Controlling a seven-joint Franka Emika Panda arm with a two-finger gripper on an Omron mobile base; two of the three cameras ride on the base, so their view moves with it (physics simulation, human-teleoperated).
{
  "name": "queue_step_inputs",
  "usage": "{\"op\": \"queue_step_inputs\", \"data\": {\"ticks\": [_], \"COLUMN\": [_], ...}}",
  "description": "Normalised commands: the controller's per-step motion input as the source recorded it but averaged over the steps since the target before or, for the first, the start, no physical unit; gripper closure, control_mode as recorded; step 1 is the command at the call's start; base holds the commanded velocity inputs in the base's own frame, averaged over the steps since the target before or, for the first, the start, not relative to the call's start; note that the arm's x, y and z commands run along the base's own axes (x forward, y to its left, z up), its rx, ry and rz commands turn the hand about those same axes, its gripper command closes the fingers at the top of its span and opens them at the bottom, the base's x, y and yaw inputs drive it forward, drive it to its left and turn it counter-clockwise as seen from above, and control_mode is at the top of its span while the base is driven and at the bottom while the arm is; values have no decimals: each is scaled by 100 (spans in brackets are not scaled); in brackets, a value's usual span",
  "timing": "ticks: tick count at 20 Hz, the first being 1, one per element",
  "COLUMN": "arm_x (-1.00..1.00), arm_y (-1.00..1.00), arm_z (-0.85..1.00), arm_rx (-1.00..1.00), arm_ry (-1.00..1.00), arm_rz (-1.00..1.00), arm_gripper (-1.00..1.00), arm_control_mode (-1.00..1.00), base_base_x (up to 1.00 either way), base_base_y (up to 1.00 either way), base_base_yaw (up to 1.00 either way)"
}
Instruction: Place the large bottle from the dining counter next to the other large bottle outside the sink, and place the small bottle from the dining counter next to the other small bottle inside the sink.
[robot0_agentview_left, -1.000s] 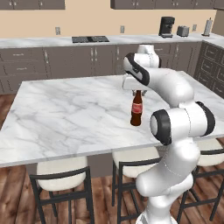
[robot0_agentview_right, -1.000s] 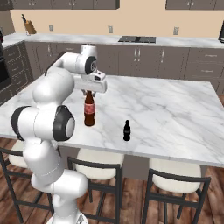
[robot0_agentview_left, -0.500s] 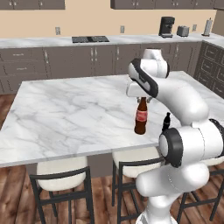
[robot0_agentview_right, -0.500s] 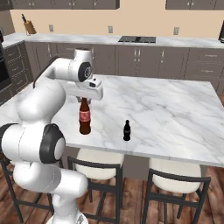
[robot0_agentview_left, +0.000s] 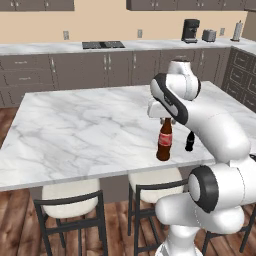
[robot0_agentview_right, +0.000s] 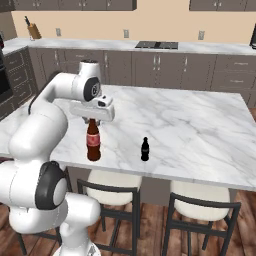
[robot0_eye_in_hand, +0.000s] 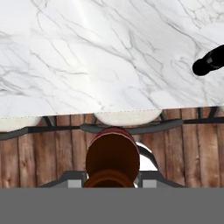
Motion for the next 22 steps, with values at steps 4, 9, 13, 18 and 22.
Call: {"op": "queue_step_inputs", "data": {"ticks": [4, 9, 13, 18, 22], "arm_x": [0, 4, 0, 5, 0], "arm_y": [2, 1, 0, 1, 0], "arm_z": [-2, -3, 0, 0, 0], "arm_rx": [0, 0, 0, 0, 0], "arm_ry": [0, 2, 11, 9, 0], "arm_rz": [0, 0, 0, 0, 0], "arm_gripper": [100, 100, 100, 100, 100], "arm_control_mode": [-100, -100, -100, -100, -100], "base_base_x": [0, 0, 0, 0, 0], "base_base_y": [0, 0, 0, 0, 0], "base_base_yaw": [0, 0, 0, 0, 0]}}
